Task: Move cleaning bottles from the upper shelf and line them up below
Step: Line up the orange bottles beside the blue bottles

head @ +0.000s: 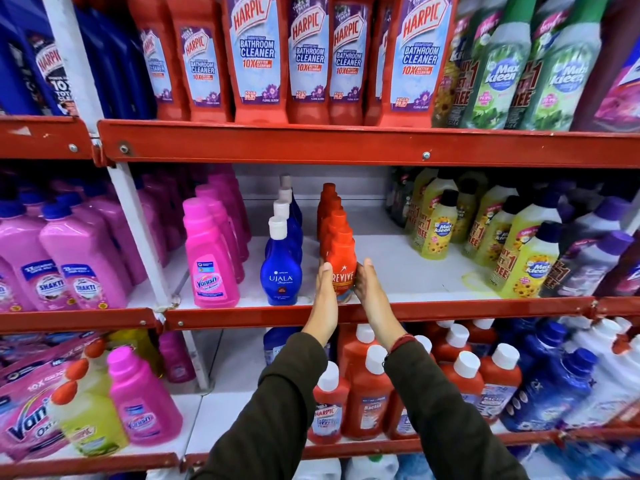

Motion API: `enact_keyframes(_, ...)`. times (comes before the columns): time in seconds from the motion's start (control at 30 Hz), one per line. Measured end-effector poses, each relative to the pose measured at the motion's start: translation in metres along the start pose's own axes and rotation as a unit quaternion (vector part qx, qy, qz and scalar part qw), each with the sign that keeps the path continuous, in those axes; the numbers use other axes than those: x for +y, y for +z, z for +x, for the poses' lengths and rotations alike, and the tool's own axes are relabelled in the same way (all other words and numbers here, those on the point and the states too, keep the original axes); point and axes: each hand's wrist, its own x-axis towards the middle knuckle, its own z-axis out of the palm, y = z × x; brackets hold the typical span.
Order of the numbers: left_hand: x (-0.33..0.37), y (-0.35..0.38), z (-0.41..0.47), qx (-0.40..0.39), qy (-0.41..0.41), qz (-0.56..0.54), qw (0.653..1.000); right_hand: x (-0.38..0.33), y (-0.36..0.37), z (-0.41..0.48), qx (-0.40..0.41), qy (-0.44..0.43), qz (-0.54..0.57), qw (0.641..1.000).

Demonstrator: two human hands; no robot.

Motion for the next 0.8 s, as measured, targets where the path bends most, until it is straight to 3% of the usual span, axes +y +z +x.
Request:
enact_keyframes(0.17,-0.002,-0.001,-0.002,0.008,0.024,0.013,1.000,0.000,0.007,-0.005,0.029,-0.029,0.014,0.999)
enact_keyframes(0.37,0.008,-0.012,-0.038,0.075,0.192,0.079,0.975,0.002,0.023,-0.022,0.174,-0.141,0.057,0.973)
enact_keyframes(0.47,0.007,-0.029,-0.053,0.140,0.276,0.111,0.944,0.002,0.045,-0.032,0.160,-0.167,0.055,0.971)
enact_keyframes(0.57,0.012,-0.048,-0.055,0.216,0.338,0.121,0.908,0.002,0.073,-0.031,0.107,-0.135,0.050,0.984)
enact_keyframes(0.67,0.027,-0.063,-0.050,0.271,0.297,0.094,0.911,-0.001,0.095,-0.024,0.046,-0.073,0.073,0.994)
enact_keyframes(0.8,0.039,-0.089,-0.036,0.188,0.134,0.034,0.972,0.000,0.114,-0.018,0.005,-0.027,0.106,0.994)
